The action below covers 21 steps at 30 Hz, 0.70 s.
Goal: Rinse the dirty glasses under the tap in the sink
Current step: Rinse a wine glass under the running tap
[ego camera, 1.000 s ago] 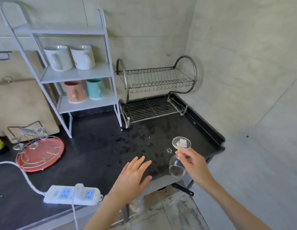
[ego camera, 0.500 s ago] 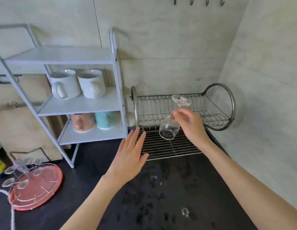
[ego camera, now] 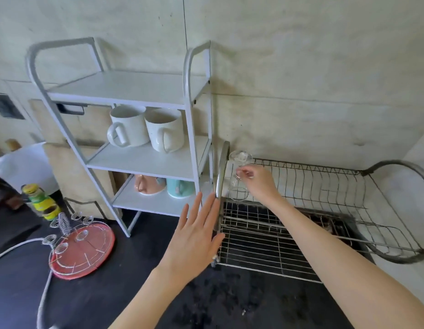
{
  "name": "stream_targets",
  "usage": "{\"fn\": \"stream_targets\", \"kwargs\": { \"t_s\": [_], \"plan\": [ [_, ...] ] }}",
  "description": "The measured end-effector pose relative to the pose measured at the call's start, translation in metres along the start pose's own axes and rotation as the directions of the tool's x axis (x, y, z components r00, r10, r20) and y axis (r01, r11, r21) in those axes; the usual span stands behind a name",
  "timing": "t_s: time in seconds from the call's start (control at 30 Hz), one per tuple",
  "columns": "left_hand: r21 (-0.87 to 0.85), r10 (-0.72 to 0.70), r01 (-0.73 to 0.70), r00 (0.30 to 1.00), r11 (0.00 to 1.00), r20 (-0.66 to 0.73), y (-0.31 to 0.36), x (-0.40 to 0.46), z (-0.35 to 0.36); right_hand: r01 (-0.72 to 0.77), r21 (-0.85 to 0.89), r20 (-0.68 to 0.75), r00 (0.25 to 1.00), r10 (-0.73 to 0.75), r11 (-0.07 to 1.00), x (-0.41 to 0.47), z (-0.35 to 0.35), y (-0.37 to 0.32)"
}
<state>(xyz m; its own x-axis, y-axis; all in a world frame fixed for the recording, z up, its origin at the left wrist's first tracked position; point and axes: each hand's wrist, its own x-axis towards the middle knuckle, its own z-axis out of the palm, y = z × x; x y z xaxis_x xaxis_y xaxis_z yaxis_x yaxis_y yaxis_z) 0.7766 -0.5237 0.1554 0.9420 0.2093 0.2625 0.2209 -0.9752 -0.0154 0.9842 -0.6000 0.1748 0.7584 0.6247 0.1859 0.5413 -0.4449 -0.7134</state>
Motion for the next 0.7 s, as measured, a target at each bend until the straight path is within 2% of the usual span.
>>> {"fn": "stream_targets", "kwargs": {
  "t_s": [0.47, 0.6, 0.7],
  "plan": [
    [0.072, -0.073, 0.065, 0.992, 0.995, 0.106, 0.003, -0.001, -0.007, -0.017, 0.027, 0.023, 1.0, 0.017, 0.999, 0.002, 0.002, 0.017],
    [-0.062, -0.058, 0.065, 0.992, 0.996, 0.116, 0.006, -0.015, -0.013, -0.053, 0.021, 0.028, 0.998, 0.053, 0.998, -0.014, -0.005, 0.012],
    [-0.085, -0.086, 0.1, 0.983, 0.991, 0.16, 0.01, -0.034, -0.022, -0.043, -0.024, -0.02, 0.999, 0.042, 0.999, -0.036, -0.013, 0.0]
  ]
}}
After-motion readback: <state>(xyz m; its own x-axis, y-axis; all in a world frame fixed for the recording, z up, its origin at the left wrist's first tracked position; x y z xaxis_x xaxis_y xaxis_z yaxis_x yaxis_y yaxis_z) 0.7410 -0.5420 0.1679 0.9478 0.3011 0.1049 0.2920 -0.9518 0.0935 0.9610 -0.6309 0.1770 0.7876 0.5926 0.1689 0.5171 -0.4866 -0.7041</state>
